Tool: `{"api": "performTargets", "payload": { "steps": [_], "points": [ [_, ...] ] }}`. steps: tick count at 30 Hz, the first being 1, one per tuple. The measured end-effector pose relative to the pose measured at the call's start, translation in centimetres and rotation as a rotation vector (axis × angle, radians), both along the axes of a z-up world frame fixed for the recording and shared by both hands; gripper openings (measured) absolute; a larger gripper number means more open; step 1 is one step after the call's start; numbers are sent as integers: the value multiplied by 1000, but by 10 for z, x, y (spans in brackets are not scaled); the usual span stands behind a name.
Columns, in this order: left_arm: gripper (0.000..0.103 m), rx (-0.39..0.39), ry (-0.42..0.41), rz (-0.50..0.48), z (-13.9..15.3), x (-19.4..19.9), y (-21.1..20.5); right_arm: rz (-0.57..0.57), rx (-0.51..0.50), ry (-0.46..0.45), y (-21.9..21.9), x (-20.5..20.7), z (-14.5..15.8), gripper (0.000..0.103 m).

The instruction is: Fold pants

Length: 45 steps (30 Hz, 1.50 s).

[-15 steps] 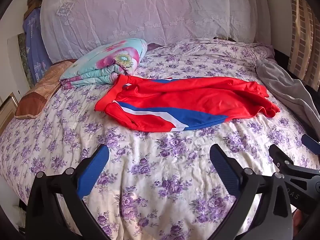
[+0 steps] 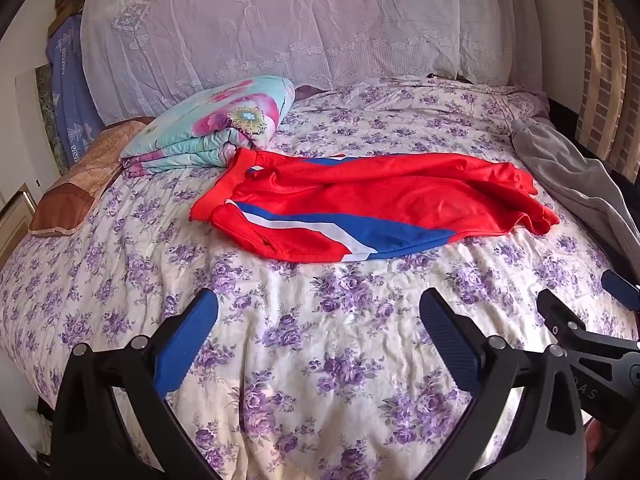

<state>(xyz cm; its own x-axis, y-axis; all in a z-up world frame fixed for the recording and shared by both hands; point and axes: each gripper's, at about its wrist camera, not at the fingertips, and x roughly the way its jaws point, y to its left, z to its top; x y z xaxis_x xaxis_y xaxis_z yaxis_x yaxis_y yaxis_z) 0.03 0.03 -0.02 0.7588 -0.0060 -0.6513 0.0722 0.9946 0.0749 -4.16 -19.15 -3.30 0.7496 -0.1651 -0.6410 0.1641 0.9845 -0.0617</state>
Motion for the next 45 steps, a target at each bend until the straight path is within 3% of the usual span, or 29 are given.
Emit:
{"api": "performTargets", "payload": {
  "steps": [45],
  "points": [
    [98,1,8,2,0,0,0,3,0,6,3,-1,-3,100]
  ]
}}
